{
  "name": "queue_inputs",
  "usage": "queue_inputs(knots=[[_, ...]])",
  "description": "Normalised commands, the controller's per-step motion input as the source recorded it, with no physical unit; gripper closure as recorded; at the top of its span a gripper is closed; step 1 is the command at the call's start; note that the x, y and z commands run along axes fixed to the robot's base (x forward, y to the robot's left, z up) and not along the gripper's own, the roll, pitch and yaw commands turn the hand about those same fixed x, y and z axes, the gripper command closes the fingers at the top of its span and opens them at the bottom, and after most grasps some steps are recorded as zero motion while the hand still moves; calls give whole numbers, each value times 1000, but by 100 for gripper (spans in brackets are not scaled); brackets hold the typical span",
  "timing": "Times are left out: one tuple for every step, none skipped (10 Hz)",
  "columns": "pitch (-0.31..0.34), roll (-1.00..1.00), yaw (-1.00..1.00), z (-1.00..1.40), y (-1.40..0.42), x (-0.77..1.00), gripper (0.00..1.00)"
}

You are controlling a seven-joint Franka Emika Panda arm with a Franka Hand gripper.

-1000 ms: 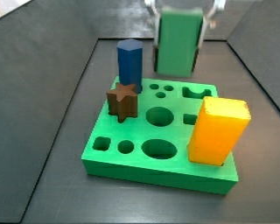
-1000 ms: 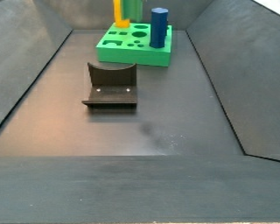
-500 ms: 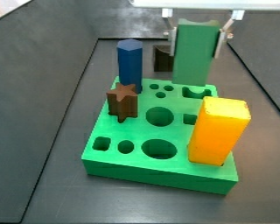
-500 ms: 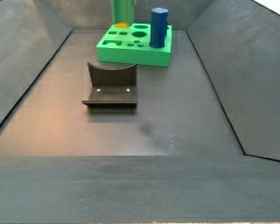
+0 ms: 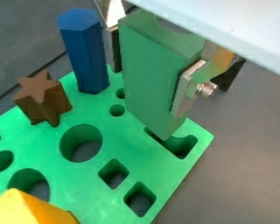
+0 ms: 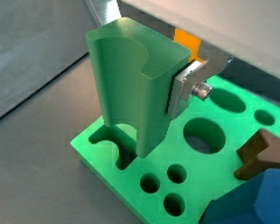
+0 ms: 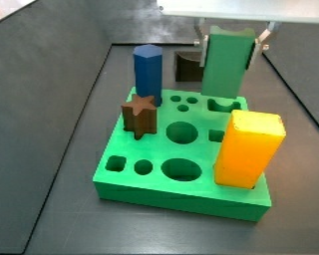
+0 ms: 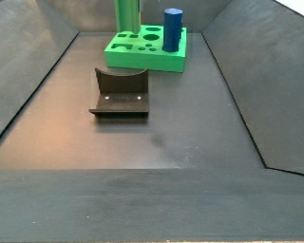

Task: Pick up the arch object. Move up. Rotate the arch object. Move to above the board. Insert the arch object.
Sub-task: Insert the arch object.

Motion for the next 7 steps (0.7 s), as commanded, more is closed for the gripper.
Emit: queue_inputs(knots=[[0,4,-120,-549,0,929,100],[-20,0,-206,-543,77,1000,100],[49,46,-111,-283,74,643,100],[104,46,-80,-106,134,474,100],[94,79,-43,-43,126,214,100],[14,4,69,-171,89,66,100],[-16,29,0,-346,0,0,100]])
